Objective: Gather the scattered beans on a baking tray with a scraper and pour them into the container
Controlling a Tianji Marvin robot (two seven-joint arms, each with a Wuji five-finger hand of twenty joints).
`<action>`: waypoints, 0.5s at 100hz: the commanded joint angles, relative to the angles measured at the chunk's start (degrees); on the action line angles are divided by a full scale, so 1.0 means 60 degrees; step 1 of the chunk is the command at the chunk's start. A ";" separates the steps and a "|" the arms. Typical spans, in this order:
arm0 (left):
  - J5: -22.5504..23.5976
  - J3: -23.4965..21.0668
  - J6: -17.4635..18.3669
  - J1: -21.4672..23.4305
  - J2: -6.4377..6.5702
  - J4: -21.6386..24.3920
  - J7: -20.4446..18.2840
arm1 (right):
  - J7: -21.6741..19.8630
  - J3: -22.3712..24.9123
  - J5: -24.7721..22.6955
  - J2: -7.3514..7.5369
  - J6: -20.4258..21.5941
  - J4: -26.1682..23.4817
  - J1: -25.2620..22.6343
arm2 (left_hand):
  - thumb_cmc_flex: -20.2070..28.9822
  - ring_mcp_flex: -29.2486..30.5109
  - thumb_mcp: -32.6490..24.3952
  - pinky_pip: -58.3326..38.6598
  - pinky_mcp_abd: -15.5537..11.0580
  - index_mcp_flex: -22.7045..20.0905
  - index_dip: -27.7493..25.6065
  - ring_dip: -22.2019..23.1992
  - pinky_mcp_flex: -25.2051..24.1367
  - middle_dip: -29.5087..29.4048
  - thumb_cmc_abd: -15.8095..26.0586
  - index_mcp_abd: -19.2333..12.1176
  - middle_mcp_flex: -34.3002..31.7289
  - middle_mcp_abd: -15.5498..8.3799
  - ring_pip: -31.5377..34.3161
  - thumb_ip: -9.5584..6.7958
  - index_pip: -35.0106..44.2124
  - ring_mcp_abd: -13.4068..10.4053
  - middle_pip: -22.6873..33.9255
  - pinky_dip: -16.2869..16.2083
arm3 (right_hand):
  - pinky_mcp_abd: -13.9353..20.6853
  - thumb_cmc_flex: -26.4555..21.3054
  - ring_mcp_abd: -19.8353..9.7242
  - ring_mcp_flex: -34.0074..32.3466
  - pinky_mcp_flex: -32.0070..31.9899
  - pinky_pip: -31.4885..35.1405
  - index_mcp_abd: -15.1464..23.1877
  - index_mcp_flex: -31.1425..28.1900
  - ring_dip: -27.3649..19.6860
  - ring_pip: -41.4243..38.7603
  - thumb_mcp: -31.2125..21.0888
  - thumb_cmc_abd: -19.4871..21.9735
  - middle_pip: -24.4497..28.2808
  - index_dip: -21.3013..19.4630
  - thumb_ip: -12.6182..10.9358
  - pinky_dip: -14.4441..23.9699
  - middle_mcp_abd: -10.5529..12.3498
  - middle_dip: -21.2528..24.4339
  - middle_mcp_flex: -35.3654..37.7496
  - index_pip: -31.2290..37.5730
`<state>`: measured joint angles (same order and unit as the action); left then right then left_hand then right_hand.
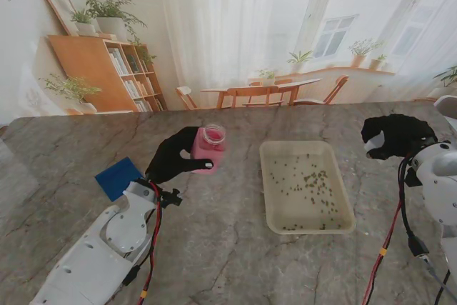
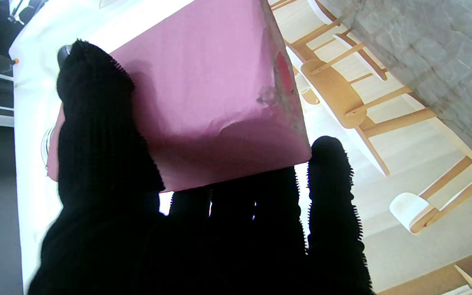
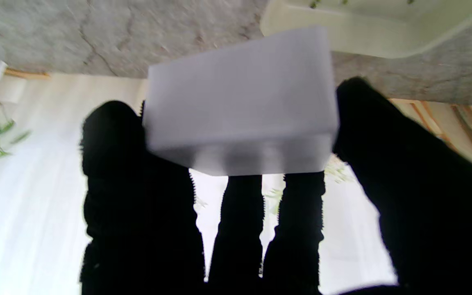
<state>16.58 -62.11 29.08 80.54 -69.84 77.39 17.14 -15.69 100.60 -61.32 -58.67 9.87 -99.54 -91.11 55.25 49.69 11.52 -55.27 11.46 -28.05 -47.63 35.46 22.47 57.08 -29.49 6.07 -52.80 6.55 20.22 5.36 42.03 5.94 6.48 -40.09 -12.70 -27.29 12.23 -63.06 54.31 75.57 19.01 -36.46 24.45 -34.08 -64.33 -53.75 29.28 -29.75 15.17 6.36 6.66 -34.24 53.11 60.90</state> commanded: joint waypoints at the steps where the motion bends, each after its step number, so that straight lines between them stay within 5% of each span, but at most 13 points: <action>1: -0.0006 -0.0004 -0.0078 0.0042 -0.0002 0.0057 -0.0010 | -0.0053 -0.0037 -0.0074 0.0038 -0.0141 0.0446 -0.0113 | 0.2920 -0.0051 -0.1767 -0.0013 -0.0274 -0.0869 -0.0525 0.0141 -0.0156 0.0630 0.2011 -0.1704 -0.1016 -0.1923 0.0175 -0.0278 0.1733 -0.0375 0.1625 -0.0039 | 0.2837 -0.3212 -0.3689 -0.0800 -0.0106 0.0100 -0.0031 -0.0284 0.0110 -0.0815 -0.1665 0.1384 0.2357 -0.0121 -0.0747 -0.0511 0.0169 -0.0265 0.1011 0.1283; 50: 0.0005 -0.0050 -0.0181 0.0073 0.0027 0.0090 -0.0087 | 0.0724 -0.0876 -0.0301 0.0037 -0.1160 0.2185 0.0317 | 0.2926 -0.0064 -0.1766 -0.0023 -0.0280 -0.0871 -0.0530 0.0146 -0.0157 0.0632 0.2004 -0.1702 -0.1023 -0.1924 0.0186 -0.0277 0.1736 -0.0375 0.1631 -0.0044 | 0.2598 -0.3496 -0.3371 -0.0419 -0.0176 -0.0015 -0.0530 0.0077 -0.0311 -0.1132 -0.1252 0.1853 0.2792 0.0173 -0.0840 -0.0881 -0.0234 0.0109 0.0519 0.1474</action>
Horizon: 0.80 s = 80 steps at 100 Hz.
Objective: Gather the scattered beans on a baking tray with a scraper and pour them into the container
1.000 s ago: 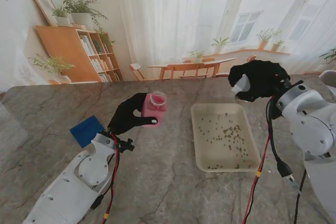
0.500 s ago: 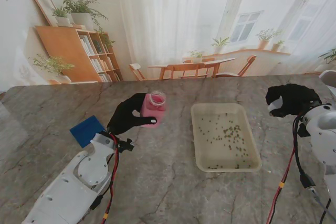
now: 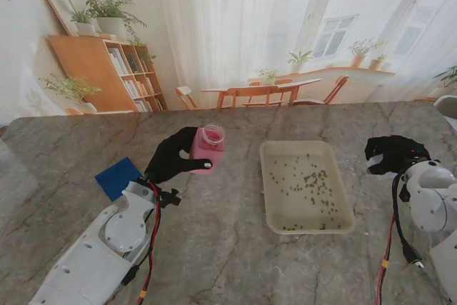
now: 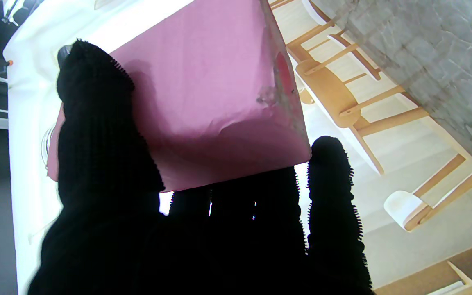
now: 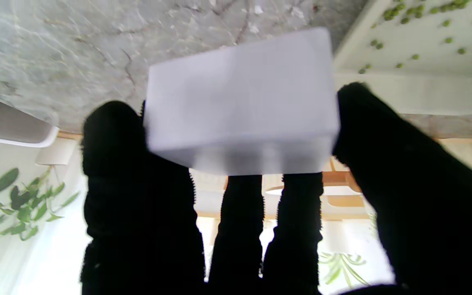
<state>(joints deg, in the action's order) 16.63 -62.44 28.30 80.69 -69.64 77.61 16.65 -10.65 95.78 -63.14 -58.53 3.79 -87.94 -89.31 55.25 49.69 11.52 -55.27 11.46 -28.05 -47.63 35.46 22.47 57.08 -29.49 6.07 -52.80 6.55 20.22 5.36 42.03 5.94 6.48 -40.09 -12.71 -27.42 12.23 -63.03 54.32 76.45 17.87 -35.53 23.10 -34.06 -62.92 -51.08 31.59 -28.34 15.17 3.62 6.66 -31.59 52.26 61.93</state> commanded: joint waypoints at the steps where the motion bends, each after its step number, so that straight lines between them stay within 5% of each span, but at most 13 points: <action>1: -0.0002 0.0002 -0.0054 0.0050 -0.0005 0.0055 -0.0006 | -0.0110 -0.0081 -0.0007 0.0014 -0.0166 0.0277 0.0022 | 0.2925 -0.0061 -0.1764 -0.0023 -0.0280 -0.0874 -0.0531 0.0147 -0.0157 0.0632 0.1998 -0.1701 -0.1023 -0.1926 0.0187 -0.0276 0.1737 -0.0374 0.1631 -0.0044 | 0.2599 -0.3474 -0.3363 -0.0413 -0.0178 -0.0163 -0.0354 -0.0067 -0.0094 -0.1138 -0.1475 0.1421 0.2408 -0.0058 -0.0841 -0.0428 -0.0249 -0.0328 0.0647 0.1303; 55: 0.0023 -0.0002 -0.0134 0.0075 0.0011 0.0098 -0.0039 | 0.0327 -0.0878 0.0175 0.0064 -0.0902 0.2030 0.0359 | 0.2917 -0.0048 -0.1765 -0.0021 -0.0280 -0.0870 -0.0529 0.0152 -0.0161 0.0633 0.2008 -0.1689 -0.1028 -0.1931 0.0195 -0.0276 0.1723 -0.0374 0.1631 -0.0045 | 0.2481 -0.3503 -0.2926 0.0372 -0.0460 -0.0708 -0.1212 0.0997 -0.0652 -0.1342 -0.0562 0.2210 0.2696 0.0440 -0.0691 -0.0248 -0.0916 -0.0021 -0.0420 0.1570; 60: 0.0031 -0.0005 -0.0152 0.0077 0.0013 0.0102 -0.0040 | 0.0362 -0.0919 0.0193 0.0070 -0.0901 0.2148 0.0373 | 0.2917 -0.0053 -0.1764 -0.0019 -0.0277 -0.0865 -0.0530 0.0152 -0.0167 0.0631 0.2009 -0.1688 -0.1018 -0.1919 0.0193 -0.0276 0.1722 -0.0368 0.1626 -0.0045 | 0.2497 -0.3435 -0.2899 0.0478 -0.0507 -0.0763 -0.1287 0.1137 -0.0630 -0.1357 -0.0486 0.2255 0.2708 0.0491 -0.0646 -0.0140 -0.0978 -0.0013 -0.0541 0.1577; 63: 0.0033 -0.0006 -0.0163 0.0078 0.0014 0.0104 -0.0042 | 0.0372 -0.0949 0.0224 0.0071 -0.0911 0.2219 0.0386 | 0.2925 -0.0051 -0.1767 -0.0021 -0.0275 -0.0869 -0.0530 0.0153 -0.0165 0.0634 0.2005 -0.1695 -0.1026 -0.1913 0.0195 -0.0277 0.1723 -0.0362 0.1631 -0.0046 | 0.2511 -0.3324 -0.2845 0.0593 -0.0578 -0.1177 -0.1403 0.1332 -0.0604 -0.1333 -0.0394 0.2335 0.2742 0.0717 -0.0596 0.0907 -0.1082 0.0062 -0.0702 0.1668; 80: 0.0041 -0.0001 -0.0193 0.0083 0.0017 0.0119 -0.0045 | 0.0445 -0.1196 0.0585 0.0058 -0.1068 0.2660 0.0526 | 0.2919 -0.0061 -0.1765 -0.0029 -0.0277 -0.0870 -0.0536 0.0156 -0.0160 0.0637 0.2018 -0.1689 -0.1021 -0.1922 0.0199 -0.0277 0.1728 -0.0370 0.1633 -0.0049 | 0.2201 -0.2608 -0.2491 0.1320 -0.1267 -0.1448 -0.2512 0.2034 -0.0360 -0.1103 -0.0318 0.2526 0.2408 0.0563 -0.0507 0.1065 -0.1623 -0.0064 -0.1569 0.0623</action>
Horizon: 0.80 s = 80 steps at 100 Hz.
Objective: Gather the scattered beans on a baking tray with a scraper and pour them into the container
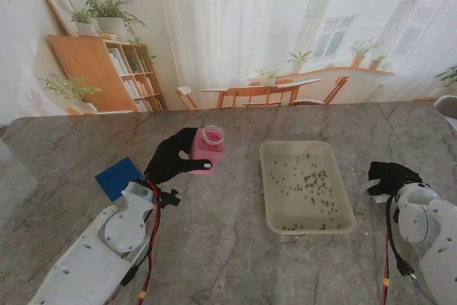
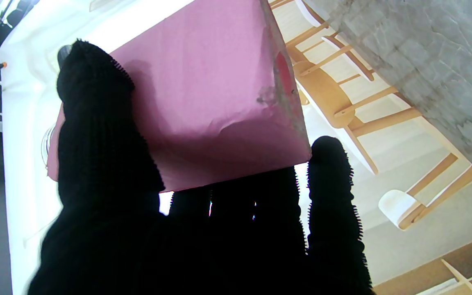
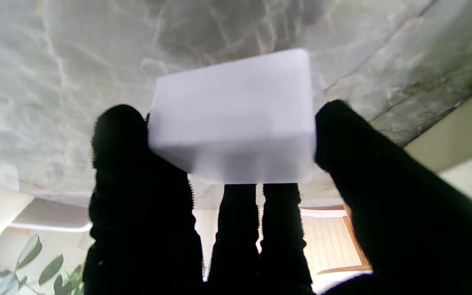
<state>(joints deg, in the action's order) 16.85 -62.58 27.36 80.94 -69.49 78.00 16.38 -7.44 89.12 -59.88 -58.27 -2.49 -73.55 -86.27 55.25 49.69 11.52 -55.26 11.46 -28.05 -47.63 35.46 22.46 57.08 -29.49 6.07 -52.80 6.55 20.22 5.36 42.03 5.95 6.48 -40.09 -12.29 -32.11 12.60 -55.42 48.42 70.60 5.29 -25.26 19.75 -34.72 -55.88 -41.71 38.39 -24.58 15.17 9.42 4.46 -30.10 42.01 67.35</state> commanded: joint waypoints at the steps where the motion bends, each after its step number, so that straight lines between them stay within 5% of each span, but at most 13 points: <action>1: 0.0007 0.0024 -0.0036 0.0041 -0.0009 0.0056 0.0001 | -0.0086 -0.0097 0.0045 0.0016 -0.0012 0.0284 0.0026 | 0.2914 -0.0059 -0.1762 -0.0031 -0.0278 -0.0870 -0.0536 0.0156 -0.0159 0.0636 0.2015 -0.1689 -0.1022 -0.1924 0.0200 -0.0276 0.1728 -0.0378 0.1633 -0.0050 | 0.2130 -0.1828 -0.2552 0.0051 -0.0284 -0.0473 -0.0414 0.0322 0.0199 -0.0993 -0.1491 0.0965 0.1275 -0.0064 -0.0508 0.0100 -0.1256 -0.0312 0.0138 -0.0281; 12: -0.0004 0.0029 -0.0045 0.0033 -0.0009 0.0047 -0.0009 | -0.0068 -0.0219 0.0105 0.0030 0.0015 0.0499 0.0107 | 0.2926 -0.0064 -0.1768 -0.0032 -0.0271 -0.0873 -0.0536 0.0158 -0.0165 0.0635 0.2015 -0.1690 -0.1022 -0.1909 0.0202 -0.0279 0.1729 -0.0354 0.1633 -0.0050 | 0.1920 -0.1115 -0.2410 0.0558 -0.0797 -0.0455 -0.1021 0.0530 0.0333 -0.0916 -0.1667 0.1246 0.1262 -0.0583 -0.0809 0.0064 -0.1508 -0.0199 -0.0537 -0.1256; 17: -0.0010 0.0028 -0.0055 0.0035 -0.0008 0.0051 -0.0016 | -0.0076 -0.0259 0.0150 0.0032 0.0014 0.0556 0.0125 | 0.2914 -0.0061 -0.1762 -0.0036 -0.0285 -0.0867 -0.0533 0.0159 -0.0160 0.0636 0.2020 -0.1686 -0.1021 -0.1921 0.0205 -0.0276 0.1725 -0.0382 0.1634 -0.0051 | 0.1786 -0.0690 -0.2388 0.0775 -0.0995 -0.0496 -0.1237 0.0554 0.0401 -0.0931 -0.1735 0.1453 0.1217 -0.0826 -0.1254 0.0099 -0.1595 -0.0130 -0.0783 -0.1658; 20: -0.0008 0.0027 -0.0060 0.0037 -0.0007 0.0055 -0.0017 | -0.0082 -0.0272 0.0178 0.0034 0.0038 0.0587 0.0129 | 0.2921 -0.0070 -0.1766 -0.0032 -0.0285 -0.0862 -0.0534 0.0158 -0.0167 0.0635 0.2021 -0.1688 -0.1012 -0.1920 0.0202 -0.0278 0.1724 -0.0379 0.1630 -0.0050 | 0.1528 -0.0199 -0.2208 0.1028 -0.1249 -0.0593 -0.1522 0.0647 0.0473 -0.0869 -0.1683 0.1594 0.1085 -0.1627 -0.1632 0.0216 -0.1751 0.0018 -0.1099 -0.2403; 28: 0.0000 0.0021 -0.0068 0.0044 -0.0008 0.0059 -0.0009 | -0.0134 -0.0286 0.0212 0.0053 0.0188 0.0658 0.0139 | 0.2921 -0.0060 -0.1762 -0.0041 -0.0266 -0.0865 -0.0532 0.0161 -0.0163 0.0637 0.2006 -0.1683 -0.1025 -0.1910 0.0211 -0.0276 0.1722 -0.0372 0.1637 -0.0055 | 0.0997 0.0500 -0.1771 0.1578 -0.1885 -0.0649 -0.1843 0.0868 0.0503 -0.0786 -0.1678 0.1515 0.0671 -0.1641 -0.1625 0.0373 -0.2028 0.0140 -0.1598 -0.3042; 43: 0.0013 0.0002 -0.0065 0.0057 -0.0009 0.0059 0.0012 | -0.0354 -0.0246 0.0103 0.0106 0.0477 0.0637 0.0088 | 0.2925 -0.0069 -0.1765 -0.0040 -0.0281 -0.0871 -0.0532 0.0162 -0.0163 0.0635 0.2006 -0.1676 -0.1020 -0.1912 0.0212 -0.0277 0.1725 -0.0365 0.1635 -0.0054 | -0.0844 0.1987 -0.0838 0.3065 -0.4025 -0.0607 -0.2321 0.1630 0.0498 -0.0408 -0.1129 0.1752 -0.0377 -0.1747 -0.1515 0.1326 -0.2381 0.0243 -0.3196 -0.5006; 80: 0.0014 -0.0016 -0.0050 0.0061 -0.0013 0.0027 0.0030 | -0.0934 0.0136 -0.0351 0.0189 0.0898 0.0075 -0.0118 | 0.2931 -0.0062 -0.1770 -0.0046 -0.0277 -0.0868 -0.0535 0.0169 -0.0172 0.0639 0.2020 -0.1676 -0.1023 -0.1900 0.0228 -0.0279 0.1724 -0.0355 0.1640 -0.0058 | -0.1564 0.3028 0.0540 0.5899 -0.6584 -0.1307 -0.2509 0.2634 0.0305 0.0765 0.0118 0.2530 -0.2155 -0.2527 -0.1556 0.1652 -0.3652 0.0327 -0.5463 -0.8070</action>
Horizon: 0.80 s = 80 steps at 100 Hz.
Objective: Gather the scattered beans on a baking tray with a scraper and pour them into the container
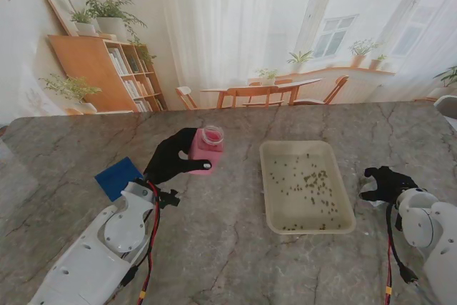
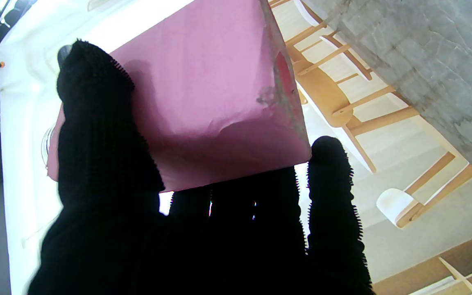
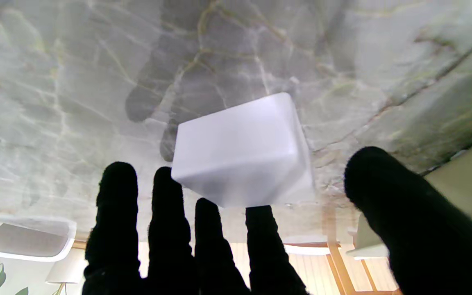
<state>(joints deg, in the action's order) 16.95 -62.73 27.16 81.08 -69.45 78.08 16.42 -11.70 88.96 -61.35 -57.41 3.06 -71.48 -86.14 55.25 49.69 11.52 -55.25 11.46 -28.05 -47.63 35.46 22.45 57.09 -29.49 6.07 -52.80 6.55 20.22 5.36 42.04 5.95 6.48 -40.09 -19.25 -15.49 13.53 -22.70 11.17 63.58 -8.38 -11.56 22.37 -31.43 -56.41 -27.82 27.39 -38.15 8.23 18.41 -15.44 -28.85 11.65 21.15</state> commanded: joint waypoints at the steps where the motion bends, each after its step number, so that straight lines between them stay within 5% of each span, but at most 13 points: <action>1: -0.0005 0.0009 -0.0017 0.0039 -0.0019 0.0011 0.0023 | -0.0239 0.0190 -0.0117 0.0045 -0.0032 -0.0309 -0.0152 | 0.2930 -0.0067 -0.1770 -0.0047 -0.0278 -0.0866 -0.0535 0.0168 -0.0171 0.0638 0.2022 -0.1676 -0.1025 -0.1900 0.0226 -0.0279 0.1722 -0.0358 0.1642 -0.0057 | -0.0407 0.0238 0.0404 0.0507 -0.0444 -0.0146 -0.0238 0.0334 -0.0122 0.0251 0.0299 0.0258 -0.0429 -0.0342 -0.0417 0.0144 -0.0357 0.0092 -0.0415 -0.0514; 47: -0.0190 0.0223 0.0053 -0.0283 -0.0061 -0.0492 -0.0084 | -0.0608 0.1744 -0.0360 -0.0067 0.0614 -0.2679 -0.0893 | 0.2973 -0.0329 -0.1720 0.0044 -0.0293 -0.0320 -0.0956 0.0116 -0.0338 0.0792 0.2452 -0.1641 -0.0638 -0.2012 0.0075 -0.0201 0.1900 -0.0415 0.1639 -0.0014 | -0.0168 0.0291 0.0579 0.1429 -0.1418 -0.0563 -0.0399 0.0545 -0.0223 0.0768 0.0943 0.0809 -0.1226 -0.0798 -0.0476 -0.0121 -0.0642 -0.0054 -0.0609 -0.1259; 80: -0.0645 0.0607 0.1096 -0.0780 0.0002 -0.1773 -0.0862 | 0.0417 0.1793 0.0497 -0.0391 0.0728 -0.4603 -0.1538 | 0.3051 -0.0753 -0.1600 0.0088 -0.0239 0.0447 -0.1678 0.0007 -0.0649 0.0827 0.2956 -0.1311 -0.0115 -0.1885 -0.0124 -0.0133 0.2155 -0.0373 0.1589 0.0108 | -0.0036 0.0155 0.0477 0.1404 -0.1469 -0.0644 -0.0248 0.0255 -0.0257 0.0930 0.1538 0.1172 -0.1550 -0.0965 -0.0553 -0.0239 -0.0556 -0.0083 -0.0033 -0.1416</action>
<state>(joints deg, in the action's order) 12.10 -59.64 33.48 76.78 -69.55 69.07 11.47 -9.99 100.94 -59.36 -58.79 7.83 -96.01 -94.74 55.74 46.75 11.53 -55.14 11.46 -24.05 -52.04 35.46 19.63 58.89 -28.12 6.14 -50.07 6.40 20.22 5.36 43.53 5.95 6.50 -40.09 -19.32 -14.88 15.71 -15.19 3.50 60.51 -9.73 -9.76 21.31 -26.58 -48.17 -22.08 20.05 -42.53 7.09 18.24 -18.11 -28.90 10.99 13.91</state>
